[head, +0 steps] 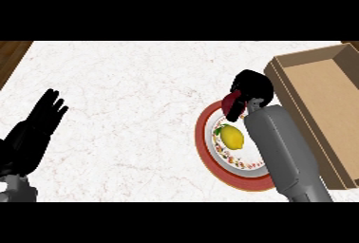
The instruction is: Pick the pear from the plate and place it in the cardboard box
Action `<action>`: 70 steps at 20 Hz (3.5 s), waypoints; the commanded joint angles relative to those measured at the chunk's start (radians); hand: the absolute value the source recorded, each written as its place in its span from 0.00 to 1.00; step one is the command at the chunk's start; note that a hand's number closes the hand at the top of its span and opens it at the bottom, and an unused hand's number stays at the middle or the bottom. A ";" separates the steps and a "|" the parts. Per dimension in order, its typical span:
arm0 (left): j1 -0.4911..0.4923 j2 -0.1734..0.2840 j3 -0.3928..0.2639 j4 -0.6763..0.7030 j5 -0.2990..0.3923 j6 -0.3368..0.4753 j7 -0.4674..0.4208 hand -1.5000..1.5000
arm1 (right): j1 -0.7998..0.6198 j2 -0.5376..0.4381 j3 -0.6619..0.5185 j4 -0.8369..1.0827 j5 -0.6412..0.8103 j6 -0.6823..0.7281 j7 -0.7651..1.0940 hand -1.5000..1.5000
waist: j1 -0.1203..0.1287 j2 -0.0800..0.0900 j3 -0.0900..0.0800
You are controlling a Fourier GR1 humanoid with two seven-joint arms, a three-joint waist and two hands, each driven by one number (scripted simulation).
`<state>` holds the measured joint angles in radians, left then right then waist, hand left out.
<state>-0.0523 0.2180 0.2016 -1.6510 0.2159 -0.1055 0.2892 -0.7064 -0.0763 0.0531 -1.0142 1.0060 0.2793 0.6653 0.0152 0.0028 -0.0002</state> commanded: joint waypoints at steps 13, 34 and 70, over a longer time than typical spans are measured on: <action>0.036 -0.031 -0.003 -0.038 -0.011 0.018 -0.004 0.50 | -0.195 -0.026 0.082 -0.431 0.171 0.070 0.259 1.00 | -0.025 -0.014 0.000; -0.001 0.030 0.050 0.005 0.022 -0.041 0.013 0.50 | -0.147 -0.371 -0.247 -0.380 0.162 0.034 0.063 1.00 | -0.011 -0.001 0.000; 0.012 -0.020 0.031 0.003 -0.015 -0.010 0.023 0.50 | 0.142 -0.232 -0.625 -0.289 -0.295 -0.548 -0.311 0.00 | -0.031 -0.007 0.001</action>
<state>-0.0346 0.1965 0.2274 -1.6545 0.1973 -0.1239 0.2897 -0.6097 -0.3291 -0.4996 -1.2180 0.8111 -0.2114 0.3993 -0.0071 -0.0027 0.0008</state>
